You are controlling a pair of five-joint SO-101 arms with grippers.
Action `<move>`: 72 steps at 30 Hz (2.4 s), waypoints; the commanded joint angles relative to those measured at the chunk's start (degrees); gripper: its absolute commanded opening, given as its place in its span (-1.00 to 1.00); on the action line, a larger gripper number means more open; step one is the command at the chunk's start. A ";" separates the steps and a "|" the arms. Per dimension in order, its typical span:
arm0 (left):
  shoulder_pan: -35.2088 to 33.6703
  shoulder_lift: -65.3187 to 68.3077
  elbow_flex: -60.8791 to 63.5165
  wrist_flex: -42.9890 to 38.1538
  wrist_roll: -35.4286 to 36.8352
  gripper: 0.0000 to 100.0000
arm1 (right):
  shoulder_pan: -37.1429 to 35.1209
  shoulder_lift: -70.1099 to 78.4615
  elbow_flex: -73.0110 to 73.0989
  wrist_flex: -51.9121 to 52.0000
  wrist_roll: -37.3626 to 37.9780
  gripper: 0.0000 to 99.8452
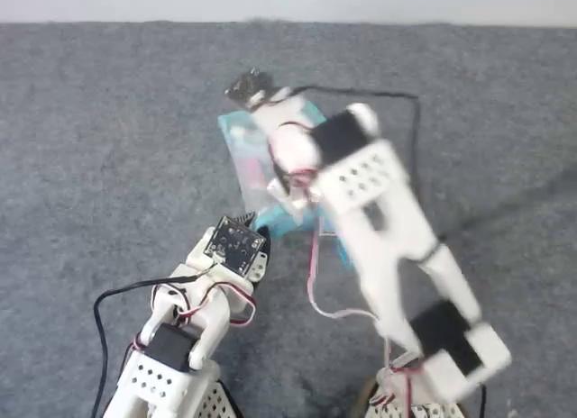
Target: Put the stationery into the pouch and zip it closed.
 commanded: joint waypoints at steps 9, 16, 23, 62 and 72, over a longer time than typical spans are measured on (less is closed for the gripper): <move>2.46 -0.62 -0.22 0.09 -0.70 -0.98 | 5.76 -33.80 37.54 -18.86 0.70 -0.58; -7.03 -0.70 -1.63 -1.76 0.62 -0.98 | 7.96 -39.60 69.27 -39.16 0.09 -0.58; -11.52 -0.70 -1.71 -2.73 4.40 -0.98 | 8.04 -40.13 78.77 -49.98 -4.92 -0.58; -6.77 -0.62 -1.54 -6.33 8.09 -0.98 | 0.22 -39.52 80.18 -59.82 -4.92 -0.58; -6.77 -0.62 -1.45 -6.42 8.09 -0.98 | 0.31 -40.57 75.87 -56.31 -5.19 -0.84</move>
